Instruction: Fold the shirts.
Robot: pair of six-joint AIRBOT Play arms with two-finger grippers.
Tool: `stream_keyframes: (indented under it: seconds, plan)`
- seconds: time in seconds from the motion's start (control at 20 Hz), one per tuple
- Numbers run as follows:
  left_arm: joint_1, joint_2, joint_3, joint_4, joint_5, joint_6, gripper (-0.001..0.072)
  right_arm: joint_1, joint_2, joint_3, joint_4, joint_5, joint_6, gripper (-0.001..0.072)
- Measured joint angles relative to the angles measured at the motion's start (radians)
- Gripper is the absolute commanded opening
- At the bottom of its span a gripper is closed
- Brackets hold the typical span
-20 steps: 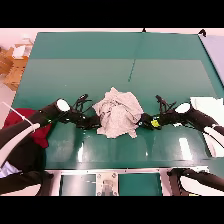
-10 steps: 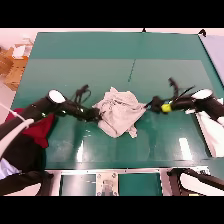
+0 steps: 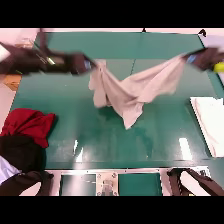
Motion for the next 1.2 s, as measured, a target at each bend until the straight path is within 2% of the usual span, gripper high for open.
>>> stream_keyframes:
  seconds: [0.1, 0.3, 0.5, 0.65, 0.85, 1.05, 1.2]
  plan:
    - [0.002, 0.038, 0.187, 0.077, -0.021, -0.035, 0.0025, -0.063, 0.061, 0.13, 0.003, -0.027, 0.0, 0.0016]
    - [0.003, 0.084, 0.559, 0.413, -0.113, -0.161, 0.0025, -0.163, 0.146, 0.355, -0.064, -0.074, 0.024, 0.0016]
    - [0.004, 0.132, 0.661, 0.711, -0.225, -0.229, 0.0026, -0.186, 0.183, 0.467, -0.215, -0.097, 0.083, 0.0016]
    - [0.004, 0.14, 0.566, 0.82, -0.276, -0.241, 0.0026, -0.142, 0.19, 0.405, -0.247, -0.092, 0.105, 0.0016]
    - [0.004, 0.107, 0.301, 0.871, -0.253, -0.237, 0.0026, -0.044, 0.183, 0.083, -0.253, -0.123, 0.095, 0.0016]
    - [0.004, 0.027, -0.048, 0.852, -0.078, -0.222, 0.0026, 0.063, 0.105, -0.343, -0.253, -0.312, 0.072, 0.0016]
    - [0.003, -0.096, -0.23, 0.821, 0.102, -0.211, 0.0026, 0.111, -0.042, -0.542, -0.248, -0.465, 0.066, 0.0016]
